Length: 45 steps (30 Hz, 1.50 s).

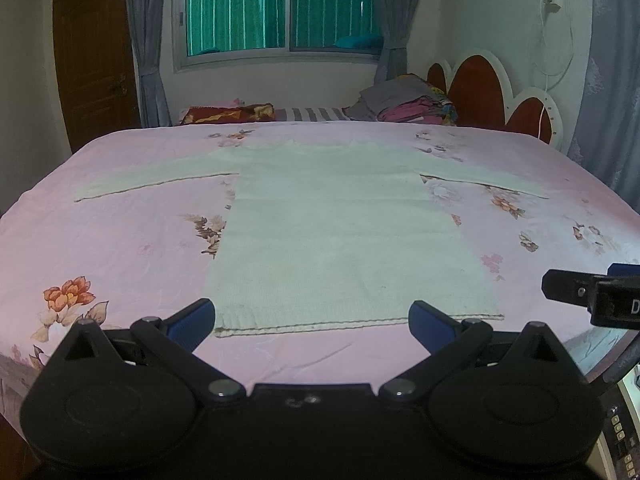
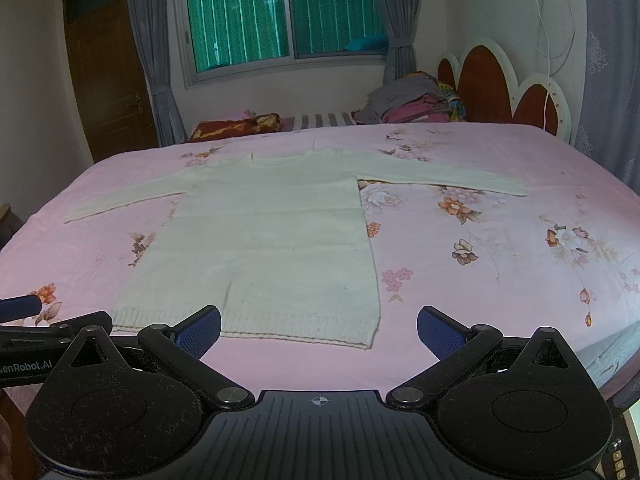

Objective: Fold small clothes

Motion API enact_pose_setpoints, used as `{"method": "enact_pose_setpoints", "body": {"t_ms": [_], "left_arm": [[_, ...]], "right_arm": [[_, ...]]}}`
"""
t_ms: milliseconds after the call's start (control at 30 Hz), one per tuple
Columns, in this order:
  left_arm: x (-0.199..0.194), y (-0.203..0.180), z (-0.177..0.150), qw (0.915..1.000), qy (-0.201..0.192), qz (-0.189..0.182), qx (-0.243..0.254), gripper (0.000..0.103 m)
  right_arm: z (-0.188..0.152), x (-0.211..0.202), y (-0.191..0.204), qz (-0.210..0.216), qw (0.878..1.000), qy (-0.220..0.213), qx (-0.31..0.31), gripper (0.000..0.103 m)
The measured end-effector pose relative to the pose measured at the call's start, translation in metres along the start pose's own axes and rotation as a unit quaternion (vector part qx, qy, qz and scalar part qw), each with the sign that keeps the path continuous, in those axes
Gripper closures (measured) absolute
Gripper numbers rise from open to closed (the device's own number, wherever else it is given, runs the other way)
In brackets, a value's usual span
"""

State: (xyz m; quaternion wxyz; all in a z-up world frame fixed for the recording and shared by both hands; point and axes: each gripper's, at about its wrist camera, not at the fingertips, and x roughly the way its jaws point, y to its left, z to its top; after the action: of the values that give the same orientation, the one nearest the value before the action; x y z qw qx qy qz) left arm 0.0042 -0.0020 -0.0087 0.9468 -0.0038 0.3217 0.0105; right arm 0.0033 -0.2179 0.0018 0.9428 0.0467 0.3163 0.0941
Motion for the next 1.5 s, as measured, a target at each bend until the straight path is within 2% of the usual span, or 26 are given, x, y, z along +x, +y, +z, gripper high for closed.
{"method": "enact_pose_setpoints", "body": {"t_ms": [367,733,867,933,1167,1300,1400,1500], "left_arm": [[0.024,0.007,0.034,0.9998,-0.017,-0.001,0.010,0.000],[0.075,0.025,0.074,0.9996,-0.021,-0.017,-0.004,0.000],[0.090,0.040,0.089,0.9985,-0.028,-0.035,-0.032,0.000],[0.099,0.045,0.096,0.9984,-0.027,-0.038,-0.033,0.000],[0.134,0.060,0.114,0.9950,-0.011,-0.090,-0.041,0.000],[0.153,0.052,0.120,0.9939,0.003,-0.106,-0.031,0.000],[0.169,0.044,0.123,0.9901,0.020,-0.132,-0.043,0.000],[0.184,0.035,0.127,0.9907,0.024,-0.125,-0.049,0.000]], "right_arm": [[0.023,0.023,-0.002,-0.005,1.000,-0.007,0.000,0.000],[0.065,0.076,0.001,-0.029,1.000,-0.009,0.005,0.000],[0.081,0.094,0.000,-0.039,0.999,-0.011,0.014,0.000],[0.089,0.104,-0.001,-0.041,0.999,-0.013,0.023,0.000],[0.110,0.131,-0.005,-0.059,0.997,-0.021,0.049,0.000],[0.116,0.140,-0.010,-0.079,0.995,-0.019,0.050,0.000],[0.120,0.148,-0.018,-0.089,0.995,-0.017,0.050,0.000],[0.125,0.158,-0.031,-0.090,0.994,-0.013,0.055,0.000]]}}
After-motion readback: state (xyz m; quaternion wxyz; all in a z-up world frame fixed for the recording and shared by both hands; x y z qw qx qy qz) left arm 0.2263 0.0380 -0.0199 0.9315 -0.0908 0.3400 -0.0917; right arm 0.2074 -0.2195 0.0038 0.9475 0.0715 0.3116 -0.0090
